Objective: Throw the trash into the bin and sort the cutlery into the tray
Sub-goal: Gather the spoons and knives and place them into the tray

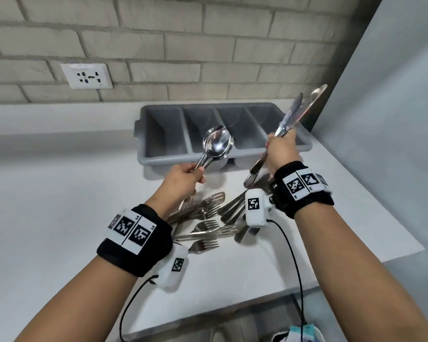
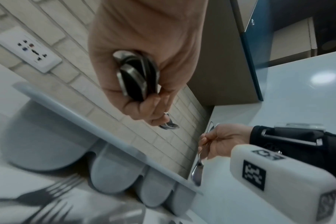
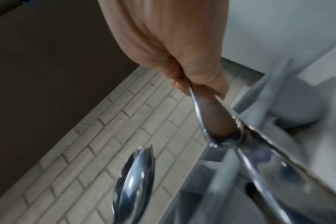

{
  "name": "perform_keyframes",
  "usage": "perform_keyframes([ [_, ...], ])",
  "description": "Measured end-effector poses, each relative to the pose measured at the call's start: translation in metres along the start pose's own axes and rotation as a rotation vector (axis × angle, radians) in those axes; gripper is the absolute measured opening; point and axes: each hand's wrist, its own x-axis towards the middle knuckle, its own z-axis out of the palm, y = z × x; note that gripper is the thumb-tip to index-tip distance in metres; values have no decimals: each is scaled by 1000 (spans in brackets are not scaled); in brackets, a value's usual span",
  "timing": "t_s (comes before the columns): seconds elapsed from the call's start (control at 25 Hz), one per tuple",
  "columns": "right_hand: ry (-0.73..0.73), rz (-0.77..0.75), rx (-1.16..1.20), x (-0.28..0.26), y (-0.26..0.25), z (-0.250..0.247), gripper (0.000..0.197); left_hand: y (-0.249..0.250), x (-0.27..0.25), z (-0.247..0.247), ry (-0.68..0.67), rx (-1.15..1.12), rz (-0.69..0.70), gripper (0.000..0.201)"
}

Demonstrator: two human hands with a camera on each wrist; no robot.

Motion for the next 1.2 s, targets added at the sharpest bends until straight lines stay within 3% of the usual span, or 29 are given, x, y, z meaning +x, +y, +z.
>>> perform_keyframes([
  [0.24, -230, -47, 156, 42, -50, 61, 38, 29, 57, -38, 204, -33, -109, 28],
  [0.4, -313, -15, 189, 69, -53, 95, 50, 37, 108, -58, 217, 126, -220, 31],
  [0.52, -349, 32, 181, 91, -42, 123, 44, 32, 142, -60, 182, 331, -237, 24],
  [0.72, -410, 71, 88, 113, -18, 151, 36, 15, 171, -56, 155, 613, -307, 36],
  [0.84, -443, 115, 29, 122, -4, 158, 33, 5, 178, -48, 241, 658, -345, 36],
  [0.88, -455, 137, 14, 125, 1, 161, 34, 4, 183, -46, 288, 678, -321, 35],
  [0.96, -496, 177, 0, 126, 8, 165, 33, 8, 186, -32, 407, 595, -97, 35],
  [1.0, -518, 195, 11, 126, 10, 168, 35, 14, 186, -22, 404, 520, 18, 33],
  [1.08, -530, 239, 54, 129, 12, 170, 36, 27, 182, -2, 242, 442, 117, 33],
  [1.2, -486, 298, 49, 134, 13, 171, 28, 29, 183, 17, 80, 549, 116, 49],
])
